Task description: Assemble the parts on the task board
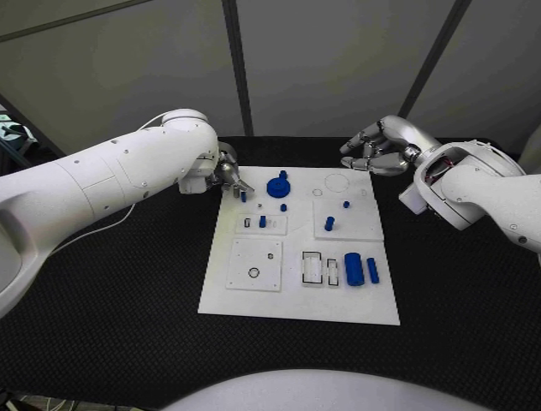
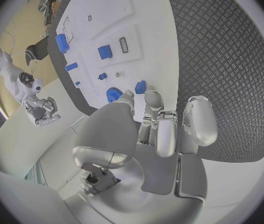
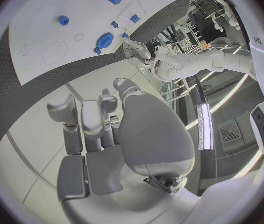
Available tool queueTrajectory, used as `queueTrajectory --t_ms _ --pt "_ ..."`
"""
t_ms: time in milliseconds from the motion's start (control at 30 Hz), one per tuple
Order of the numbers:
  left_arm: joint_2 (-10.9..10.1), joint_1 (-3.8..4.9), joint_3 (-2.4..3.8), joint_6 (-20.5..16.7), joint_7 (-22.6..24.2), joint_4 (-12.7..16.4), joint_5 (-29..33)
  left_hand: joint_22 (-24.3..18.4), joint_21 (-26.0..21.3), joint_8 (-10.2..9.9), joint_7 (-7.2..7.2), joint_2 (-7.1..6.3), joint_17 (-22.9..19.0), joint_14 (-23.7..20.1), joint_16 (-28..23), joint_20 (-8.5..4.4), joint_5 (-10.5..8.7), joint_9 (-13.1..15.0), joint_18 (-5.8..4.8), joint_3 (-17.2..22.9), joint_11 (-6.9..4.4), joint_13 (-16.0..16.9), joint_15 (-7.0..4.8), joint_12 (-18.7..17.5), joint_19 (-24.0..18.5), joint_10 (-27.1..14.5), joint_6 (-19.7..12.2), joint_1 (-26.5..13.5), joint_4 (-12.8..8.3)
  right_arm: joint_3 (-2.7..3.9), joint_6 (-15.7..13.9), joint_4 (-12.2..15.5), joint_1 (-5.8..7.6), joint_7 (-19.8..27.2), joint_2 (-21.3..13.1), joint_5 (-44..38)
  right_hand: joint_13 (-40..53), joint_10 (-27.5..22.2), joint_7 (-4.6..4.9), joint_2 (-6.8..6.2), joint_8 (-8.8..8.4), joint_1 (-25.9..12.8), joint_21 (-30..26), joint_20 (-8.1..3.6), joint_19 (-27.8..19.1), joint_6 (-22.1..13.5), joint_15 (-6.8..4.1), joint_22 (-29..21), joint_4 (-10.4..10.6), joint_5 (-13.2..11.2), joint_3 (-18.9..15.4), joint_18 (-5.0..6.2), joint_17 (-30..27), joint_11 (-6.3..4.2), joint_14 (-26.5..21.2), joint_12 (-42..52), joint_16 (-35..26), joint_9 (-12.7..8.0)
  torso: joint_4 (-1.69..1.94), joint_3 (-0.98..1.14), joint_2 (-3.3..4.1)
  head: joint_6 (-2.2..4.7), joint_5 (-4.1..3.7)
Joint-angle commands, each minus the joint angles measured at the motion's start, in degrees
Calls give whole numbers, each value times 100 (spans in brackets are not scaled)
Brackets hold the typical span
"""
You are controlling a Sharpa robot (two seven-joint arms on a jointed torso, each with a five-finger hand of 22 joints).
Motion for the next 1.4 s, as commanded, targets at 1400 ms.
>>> queueTrajectory --t_ms 1400 --pt "-357 4 1 -282 185 381 1195 173 58 125 -68 -300 1268 536 58 -93 151 526 -2 2681 -91 -220 -92 -149 71 123 -88 823 -870 4 23 -42 9 39 17 -6 11 -28 1 -46 -31 -7 -17 12 39 27 -3 13 13 38 51 109 9 -6 94 42 -21 -7 2 -2 -7 -44 15"
